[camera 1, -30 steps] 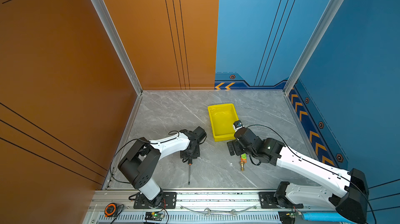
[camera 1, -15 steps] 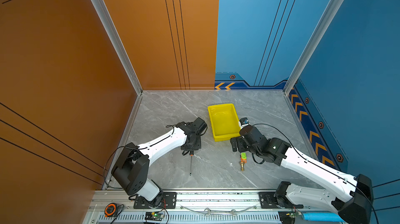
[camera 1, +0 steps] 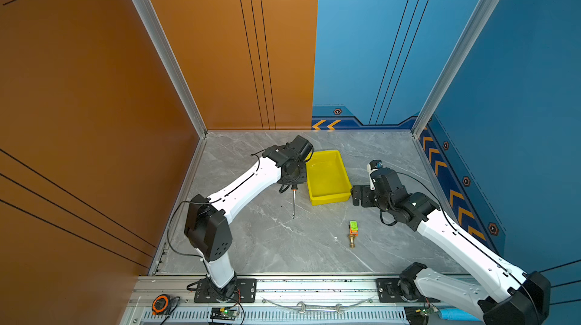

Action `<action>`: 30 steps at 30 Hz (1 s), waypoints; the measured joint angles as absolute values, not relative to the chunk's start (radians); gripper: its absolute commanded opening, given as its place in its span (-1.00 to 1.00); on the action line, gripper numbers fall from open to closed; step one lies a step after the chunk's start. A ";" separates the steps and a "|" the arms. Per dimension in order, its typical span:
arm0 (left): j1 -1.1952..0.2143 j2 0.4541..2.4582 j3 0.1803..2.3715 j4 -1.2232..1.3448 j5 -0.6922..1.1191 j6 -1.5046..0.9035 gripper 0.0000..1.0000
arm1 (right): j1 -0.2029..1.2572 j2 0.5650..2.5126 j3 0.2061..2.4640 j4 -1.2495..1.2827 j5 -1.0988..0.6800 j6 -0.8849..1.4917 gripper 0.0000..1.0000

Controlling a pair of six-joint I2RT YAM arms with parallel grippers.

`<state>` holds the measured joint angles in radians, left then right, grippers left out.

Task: Put the screwdriver in the bin
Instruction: Pick up the screwdriver from the bottom-center of the table, then place the screwdriver in the bin.

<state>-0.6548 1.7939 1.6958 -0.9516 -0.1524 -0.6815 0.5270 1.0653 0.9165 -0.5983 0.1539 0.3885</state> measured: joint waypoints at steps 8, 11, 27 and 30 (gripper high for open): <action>-0.656 2.061 2.037 -0.959 -0.113 -0.681 -1.00 | 0.471 1.093 0.930 -0.598 0.106 0.346 1.00; -0.658 2.150 2.143 -0.958 -0.095 -0.683 -1.00 | 0.458 1.095 0.930 -0.598 0.100 0.339 1.00; -0.685 2.415 2.418 -0.963 -0.074 -0.708 -1.00 | 0.445 1.097 0.918 -0.582 0.061 0.336 1.00; -0.687 2.429 2.431 -0.963 -0.075 -0.715 -1.00 | 0.445 1.097 0.916 -0.582 0.056 0.328 1.00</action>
